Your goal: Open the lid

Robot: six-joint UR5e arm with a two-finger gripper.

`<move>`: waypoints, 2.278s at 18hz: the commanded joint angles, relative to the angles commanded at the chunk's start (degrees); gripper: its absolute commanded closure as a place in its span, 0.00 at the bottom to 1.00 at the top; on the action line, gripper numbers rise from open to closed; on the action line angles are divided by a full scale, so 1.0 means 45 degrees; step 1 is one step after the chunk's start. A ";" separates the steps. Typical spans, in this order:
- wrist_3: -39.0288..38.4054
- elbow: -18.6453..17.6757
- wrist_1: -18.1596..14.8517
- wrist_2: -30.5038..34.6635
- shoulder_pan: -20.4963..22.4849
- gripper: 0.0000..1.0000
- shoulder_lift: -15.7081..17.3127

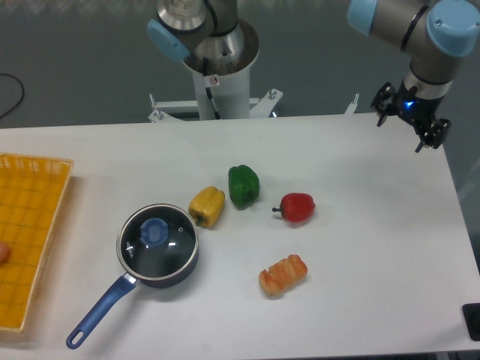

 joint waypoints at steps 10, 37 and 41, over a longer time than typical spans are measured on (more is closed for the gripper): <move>-0.0117 0.0000 0.0000 0.0000 -0.0526 0.00 -0.0039; -0.3590 -0.0859 0.0370 -0.0176 -0.4333 0.00 0.0430; -0.5251 -0.0879 0.0703 -0.0156 -0.5583 0.00 0.0235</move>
